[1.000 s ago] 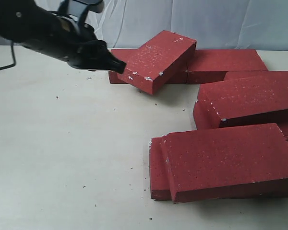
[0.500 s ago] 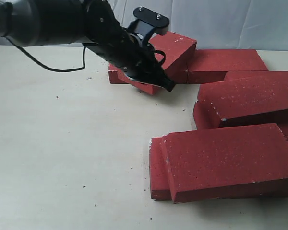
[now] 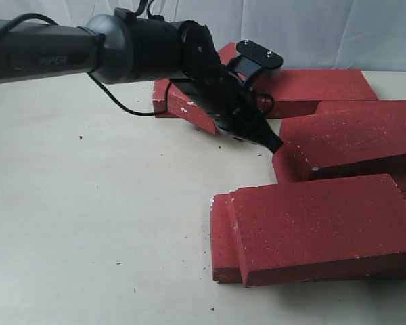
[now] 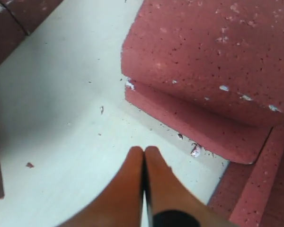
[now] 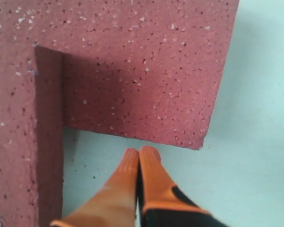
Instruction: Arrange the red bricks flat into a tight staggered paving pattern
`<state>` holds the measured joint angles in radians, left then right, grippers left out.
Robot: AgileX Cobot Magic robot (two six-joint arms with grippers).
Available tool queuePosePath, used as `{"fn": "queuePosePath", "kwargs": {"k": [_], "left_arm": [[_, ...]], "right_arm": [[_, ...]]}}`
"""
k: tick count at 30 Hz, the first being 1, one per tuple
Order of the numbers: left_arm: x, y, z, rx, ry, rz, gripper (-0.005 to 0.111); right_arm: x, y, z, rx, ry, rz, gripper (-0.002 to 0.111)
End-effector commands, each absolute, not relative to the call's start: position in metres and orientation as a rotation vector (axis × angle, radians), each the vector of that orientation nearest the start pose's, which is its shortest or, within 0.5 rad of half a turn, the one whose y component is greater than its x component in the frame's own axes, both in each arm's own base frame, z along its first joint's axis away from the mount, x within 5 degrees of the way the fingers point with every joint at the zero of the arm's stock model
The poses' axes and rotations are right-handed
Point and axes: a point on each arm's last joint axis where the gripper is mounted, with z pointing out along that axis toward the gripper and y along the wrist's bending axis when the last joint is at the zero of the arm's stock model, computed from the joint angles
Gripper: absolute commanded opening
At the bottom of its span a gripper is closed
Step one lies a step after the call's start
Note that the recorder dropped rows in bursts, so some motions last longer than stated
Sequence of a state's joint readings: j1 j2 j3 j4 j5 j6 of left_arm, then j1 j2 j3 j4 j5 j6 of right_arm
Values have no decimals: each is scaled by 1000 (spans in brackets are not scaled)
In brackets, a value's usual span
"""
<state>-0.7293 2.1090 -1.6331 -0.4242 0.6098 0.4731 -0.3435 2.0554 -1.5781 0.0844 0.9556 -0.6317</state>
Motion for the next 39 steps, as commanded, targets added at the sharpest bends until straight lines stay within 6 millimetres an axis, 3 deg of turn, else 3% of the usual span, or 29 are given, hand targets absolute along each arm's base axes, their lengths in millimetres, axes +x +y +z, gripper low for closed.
{"fn": "queuePosePath", "kwargs": {"k": [1, 6, 15, 22, 28, 32, 39], "left_arm": [[331, -346, 192, 1180, 2310, -580, 0], [332, -361, 183, 1211, 2310, -598, 0], [335, -370, 176, 1223, 2312, -615, 0], [335, -374, 179, 1190, 2293, -638, 0], [338, -378, 183, 1131, 2250, -684, 0], [336, -379, 189, 1140, 2223, -708, 0], [336, -370, 223, 1152, 2153, -687, 0]], "right_arm": [[405, -138, 188, -370, 2876, -27, -1], [404, -136, 186, -370, 2886, -8, -1], [405, -132, 184, -404, 2865, 52, -1], [414, -103, 182, -511, 2841, 76, -1], [412, -98, 182, -542, 2865, 101, -1], [410, -97, 192, -543, 2850, 91, -1], [405, -87, 223, -534, 2784, 109, -1]]}}
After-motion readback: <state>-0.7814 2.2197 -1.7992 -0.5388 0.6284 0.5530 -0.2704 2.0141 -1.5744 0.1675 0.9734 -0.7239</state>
